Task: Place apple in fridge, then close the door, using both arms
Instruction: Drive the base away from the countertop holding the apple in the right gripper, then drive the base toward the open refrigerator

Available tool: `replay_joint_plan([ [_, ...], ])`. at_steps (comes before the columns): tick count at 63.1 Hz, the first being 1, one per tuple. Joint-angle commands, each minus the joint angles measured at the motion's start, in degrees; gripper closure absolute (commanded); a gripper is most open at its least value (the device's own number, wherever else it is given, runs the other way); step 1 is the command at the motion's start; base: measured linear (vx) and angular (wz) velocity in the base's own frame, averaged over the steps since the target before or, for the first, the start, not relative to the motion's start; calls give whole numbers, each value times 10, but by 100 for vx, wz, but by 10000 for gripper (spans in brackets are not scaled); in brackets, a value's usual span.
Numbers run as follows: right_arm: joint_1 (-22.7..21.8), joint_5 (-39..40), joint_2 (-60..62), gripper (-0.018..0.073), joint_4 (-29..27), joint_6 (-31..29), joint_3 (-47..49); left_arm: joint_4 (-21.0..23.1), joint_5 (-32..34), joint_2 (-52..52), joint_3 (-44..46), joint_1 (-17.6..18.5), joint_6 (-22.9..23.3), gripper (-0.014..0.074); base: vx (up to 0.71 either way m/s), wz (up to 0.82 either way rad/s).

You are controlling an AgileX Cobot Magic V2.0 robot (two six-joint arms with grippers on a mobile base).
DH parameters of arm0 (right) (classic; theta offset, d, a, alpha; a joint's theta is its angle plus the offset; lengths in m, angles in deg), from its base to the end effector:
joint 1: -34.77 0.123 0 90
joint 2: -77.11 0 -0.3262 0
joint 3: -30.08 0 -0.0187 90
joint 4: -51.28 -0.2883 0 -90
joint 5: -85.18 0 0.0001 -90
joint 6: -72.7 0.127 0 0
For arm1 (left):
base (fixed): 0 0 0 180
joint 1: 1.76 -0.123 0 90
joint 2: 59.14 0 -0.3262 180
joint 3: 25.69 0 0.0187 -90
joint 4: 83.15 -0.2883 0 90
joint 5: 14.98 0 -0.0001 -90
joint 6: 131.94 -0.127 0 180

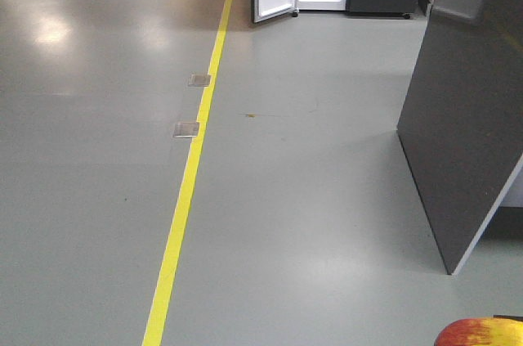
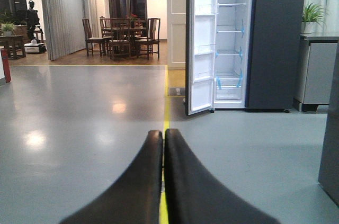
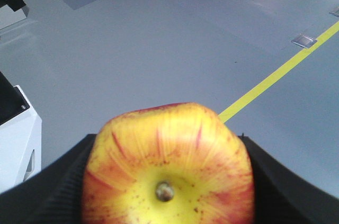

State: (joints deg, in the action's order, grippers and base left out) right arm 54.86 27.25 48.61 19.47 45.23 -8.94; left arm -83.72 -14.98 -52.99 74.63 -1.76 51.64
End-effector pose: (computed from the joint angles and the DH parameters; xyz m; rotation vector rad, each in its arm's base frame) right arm 0.0460 0.0773 0.3474 -0.7977 1.9504 0.6017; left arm 0.0885 0.0000 0.2067 -0.0393 1.4976 -0.0423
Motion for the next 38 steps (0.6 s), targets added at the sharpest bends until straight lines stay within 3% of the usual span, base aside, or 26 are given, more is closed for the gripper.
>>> replay_joint_plan([
  [1,0,34,-4,144,-20,-5,16,6,44,-9,-12,0,4,603,7,8],
  [38,0,34,-4,144,-20,-5,16,6,44,-9,-12,0,4,603,9,6],
])
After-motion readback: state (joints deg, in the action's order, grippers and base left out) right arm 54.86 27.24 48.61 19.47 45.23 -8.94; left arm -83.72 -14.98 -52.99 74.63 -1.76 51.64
